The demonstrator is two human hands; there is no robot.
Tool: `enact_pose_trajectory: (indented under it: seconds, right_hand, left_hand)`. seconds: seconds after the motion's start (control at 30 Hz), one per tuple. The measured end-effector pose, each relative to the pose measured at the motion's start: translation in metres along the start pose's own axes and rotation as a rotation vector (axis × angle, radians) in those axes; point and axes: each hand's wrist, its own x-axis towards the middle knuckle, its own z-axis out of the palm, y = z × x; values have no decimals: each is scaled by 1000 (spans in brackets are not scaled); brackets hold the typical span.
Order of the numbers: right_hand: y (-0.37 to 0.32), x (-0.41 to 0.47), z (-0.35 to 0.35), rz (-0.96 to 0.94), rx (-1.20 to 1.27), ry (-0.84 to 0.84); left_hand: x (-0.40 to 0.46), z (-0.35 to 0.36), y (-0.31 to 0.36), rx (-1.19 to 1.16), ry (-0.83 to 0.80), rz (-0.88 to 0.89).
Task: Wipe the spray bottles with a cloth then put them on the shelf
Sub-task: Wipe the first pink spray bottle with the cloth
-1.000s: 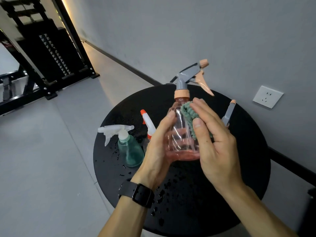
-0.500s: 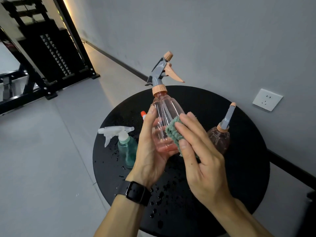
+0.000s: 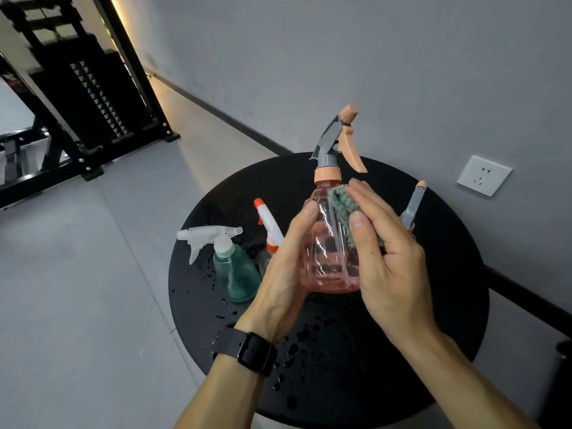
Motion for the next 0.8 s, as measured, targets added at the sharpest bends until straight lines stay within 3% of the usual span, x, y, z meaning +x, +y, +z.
enact_pose_trajectory:
  seconds: [0.23, 0.4, 0.8]
  right_hand:
    - [-1, -9, 3, 21, 47, -32]
    - [2, -20, 12, -137, -57, -42]
    - [-2, -9, 5, -272, -185, -51]
  left_hand:
    - [5, -2, -3, -196, 105, 23]
    - [7, -9, 1, -308, 69, 21]
    - [4, -8, 3, -173, -58, -57]
